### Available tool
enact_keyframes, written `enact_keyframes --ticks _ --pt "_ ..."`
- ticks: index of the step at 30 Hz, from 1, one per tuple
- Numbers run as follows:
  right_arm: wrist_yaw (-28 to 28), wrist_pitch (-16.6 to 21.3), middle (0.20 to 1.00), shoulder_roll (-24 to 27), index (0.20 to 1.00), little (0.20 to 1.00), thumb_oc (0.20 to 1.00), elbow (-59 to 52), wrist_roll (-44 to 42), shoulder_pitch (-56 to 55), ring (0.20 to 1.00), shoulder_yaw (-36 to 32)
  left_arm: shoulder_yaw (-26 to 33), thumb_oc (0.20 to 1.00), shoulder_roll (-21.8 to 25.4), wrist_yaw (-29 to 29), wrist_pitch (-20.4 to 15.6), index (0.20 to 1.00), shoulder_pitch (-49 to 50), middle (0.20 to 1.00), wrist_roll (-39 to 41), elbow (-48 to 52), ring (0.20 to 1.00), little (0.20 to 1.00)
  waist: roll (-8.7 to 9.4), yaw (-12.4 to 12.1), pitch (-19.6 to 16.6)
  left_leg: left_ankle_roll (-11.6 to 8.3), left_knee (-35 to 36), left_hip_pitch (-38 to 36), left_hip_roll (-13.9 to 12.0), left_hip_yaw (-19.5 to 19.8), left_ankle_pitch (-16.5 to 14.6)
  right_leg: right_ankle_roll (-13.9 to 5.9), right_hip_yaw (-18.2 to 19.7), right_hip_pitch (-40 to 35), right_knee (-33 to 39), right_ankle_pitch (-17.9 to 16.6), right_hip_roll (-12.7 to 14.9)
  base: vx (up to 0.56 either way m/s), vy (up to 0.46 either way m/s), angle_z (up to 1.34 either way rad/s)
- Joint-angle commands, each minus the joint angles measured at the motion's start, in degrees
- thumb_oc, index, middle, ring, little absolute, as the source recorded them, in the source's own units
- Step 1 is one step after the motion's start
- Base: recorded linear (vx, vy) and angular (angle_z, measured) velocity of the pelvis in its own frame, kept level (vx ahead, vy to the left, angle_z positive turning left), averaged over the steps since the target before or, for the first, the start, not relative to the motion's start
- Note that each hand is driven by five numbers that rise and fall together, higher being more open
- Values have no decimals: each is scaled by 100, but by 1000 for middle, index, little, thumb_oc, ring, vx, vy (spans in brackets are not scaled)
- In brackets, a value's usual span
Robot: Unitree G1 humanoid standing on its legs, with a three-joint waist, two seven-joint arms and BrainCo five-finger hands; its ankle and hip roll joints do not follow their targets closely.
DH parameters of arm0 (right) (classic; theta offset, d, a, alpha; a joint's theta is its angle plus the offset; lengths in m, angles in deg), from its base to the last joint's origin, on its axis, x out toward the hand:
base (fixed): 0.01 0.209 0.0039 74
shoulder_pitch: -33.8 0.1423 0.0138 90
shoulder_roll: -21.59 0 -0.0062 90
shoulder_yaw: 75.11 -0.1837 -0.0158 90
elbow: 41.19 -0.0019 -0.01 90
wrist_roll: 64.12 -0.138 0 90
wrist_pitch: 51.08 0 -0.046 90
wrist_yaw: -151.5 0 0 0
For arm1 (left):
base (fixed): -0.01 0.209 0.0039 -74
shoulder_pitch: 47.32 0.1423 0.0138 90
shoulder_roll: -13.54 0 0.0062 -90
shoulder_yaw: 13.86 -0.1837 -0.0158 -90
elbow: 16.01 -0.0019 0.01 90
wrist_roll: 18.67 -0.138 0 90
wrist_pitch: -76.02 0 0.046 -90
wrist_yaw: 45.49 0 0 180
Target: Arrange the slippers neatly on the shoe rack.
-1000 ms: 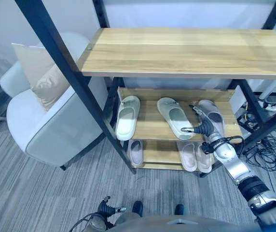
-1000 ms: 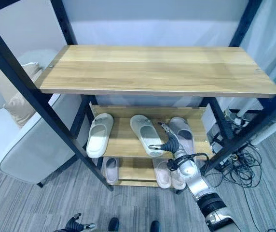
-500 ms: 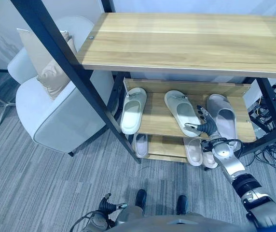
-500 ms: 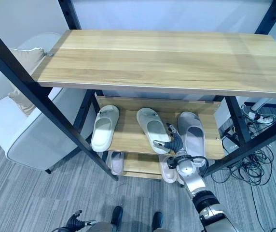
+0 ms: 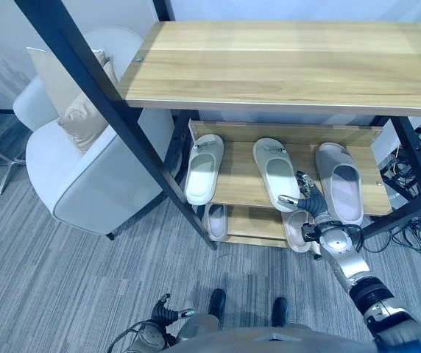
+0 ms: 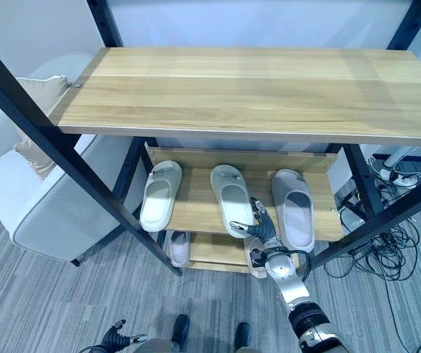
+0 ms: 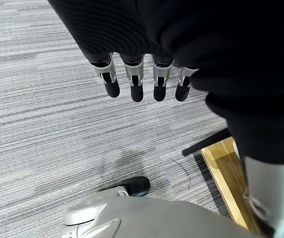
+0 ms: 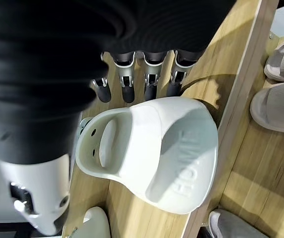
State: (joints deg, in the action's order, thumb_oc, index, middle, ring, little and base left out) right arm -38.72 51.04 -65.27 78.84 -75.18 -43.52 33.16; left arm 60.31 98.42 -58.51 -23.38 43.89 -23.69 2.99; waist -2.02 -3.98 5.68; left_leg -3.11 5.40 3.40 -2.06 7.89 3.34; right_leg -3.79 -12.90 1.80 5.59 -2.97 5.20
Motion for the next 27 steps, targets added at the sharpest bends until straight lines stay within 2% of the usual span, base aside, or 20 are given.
enact_keyframes --ticks 1,27 --pt "82 188 1000 14 1000 1000 1000 -417 -37 29 1000 6 -360 1000 -127 -62 -104 1000 -347 1000 97 -413 1000 1000 177 -94 -12 -179 -40 97 45 -180 -271 -536 -69 -330 -59 475 428 12 15 8" --pt "49 160 1000 -280 1000 1000 1000 -711 -618 487 1000 198 -394 1000 -95 -43 -35 1000 -409 1000 216 -432 1000 1000 319 -297 56 -185 -40 267 99 -65 -249 -555 -217 -278 -59 458 482 1 9 3"
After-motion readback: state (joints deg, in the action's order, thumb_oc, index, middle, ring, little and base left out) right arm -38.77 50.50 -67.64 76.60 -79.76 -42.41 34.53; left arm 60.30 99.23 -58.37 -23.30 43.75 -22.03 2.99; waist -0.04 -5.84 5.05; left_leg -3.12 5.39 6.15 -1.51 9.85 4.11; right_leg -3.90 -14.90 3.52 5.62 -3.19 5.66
